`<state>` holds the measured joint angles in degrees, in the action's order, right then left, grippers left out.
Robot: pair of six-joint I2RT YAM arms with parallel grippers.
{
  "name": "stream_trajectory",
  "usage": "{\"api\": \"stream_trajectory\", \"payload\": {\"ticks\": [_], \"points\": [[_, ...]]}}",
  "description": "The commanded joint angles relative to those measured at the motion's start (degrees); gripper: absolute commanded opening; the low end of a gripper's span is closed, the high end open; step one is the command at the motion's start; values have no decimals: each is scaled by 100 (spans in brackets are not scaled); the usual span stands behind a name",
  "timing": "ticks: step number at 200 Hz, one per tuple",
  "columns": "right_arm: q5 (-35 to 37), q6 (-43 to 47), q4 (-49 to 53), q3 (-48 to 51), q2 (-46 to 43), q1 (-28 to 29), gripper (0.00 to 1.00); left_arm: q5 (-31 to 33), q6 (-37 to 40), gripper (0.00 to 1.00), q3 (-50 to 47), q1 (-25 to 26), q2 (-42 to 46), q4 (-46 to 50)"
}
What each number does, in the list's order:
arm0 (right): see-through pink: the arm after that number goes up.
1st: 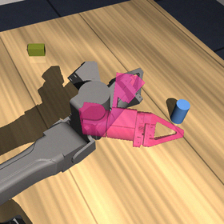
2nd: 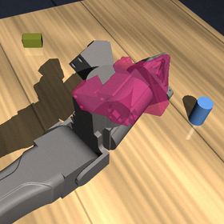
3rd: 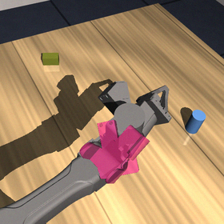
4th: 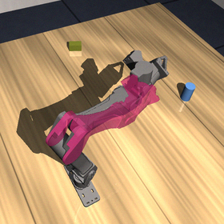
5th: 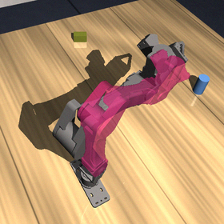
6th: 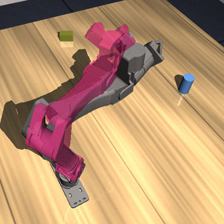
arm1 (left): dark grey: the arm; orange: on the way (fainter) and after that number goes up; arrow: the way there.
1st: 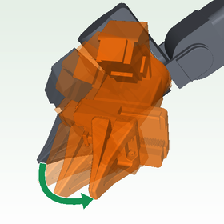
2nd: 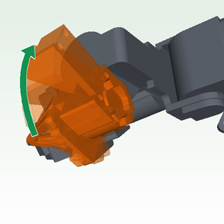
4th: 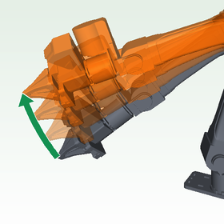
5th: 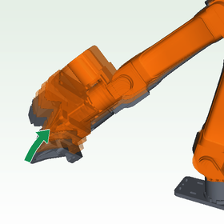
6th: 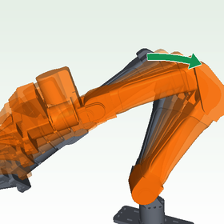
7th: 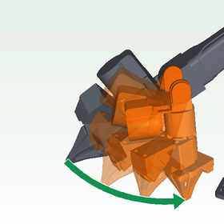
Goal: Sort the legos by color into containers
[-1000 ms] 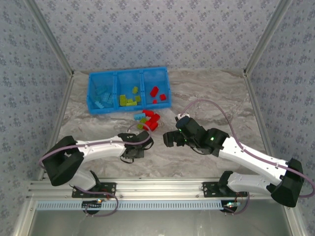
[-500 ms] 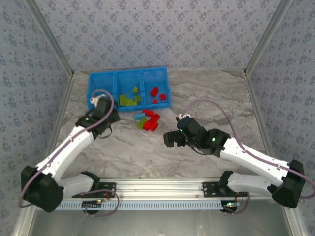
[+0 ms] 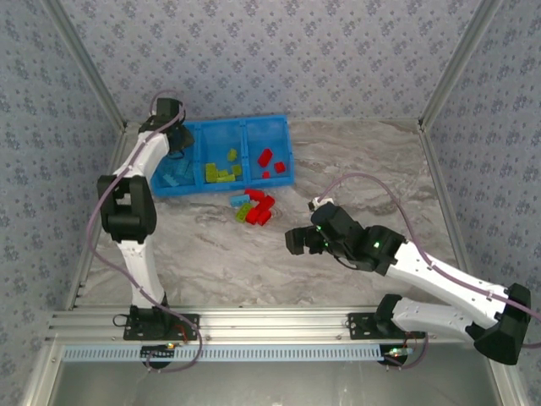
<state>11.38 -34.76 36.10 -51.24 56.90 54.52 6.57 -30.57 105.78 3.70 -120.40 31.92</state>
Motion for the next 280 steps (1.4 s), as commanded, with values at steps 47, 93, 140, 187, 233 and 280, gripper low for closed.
{"api": "stream_trajectory", "payload": {"ticks": [47,93,140,187,233,280], "points": [[207,-223,102,102,-185,41,100,-542,50,49,647,-117,307,843],[150,-235,-145,-4,271,28,100,-1072,-283,49,-1940,458,3002,-86],[-143,80,-711,-399,1215,-25,100,-795,278,50,-3776,2296,5586,237],[-546,996,-1425,-916,2726,-240,100,-2094,2024,51,-3991,2976,6941,1469],[-1002,2292,-1979,-1482,4276,-887,99,-2151,2442,68,-4788,2986,7647,1040],[-1332,3199,-2058,-2250,5419,-1014,99,-2083,2428,95,-5001,2987,7346,1081]]}}
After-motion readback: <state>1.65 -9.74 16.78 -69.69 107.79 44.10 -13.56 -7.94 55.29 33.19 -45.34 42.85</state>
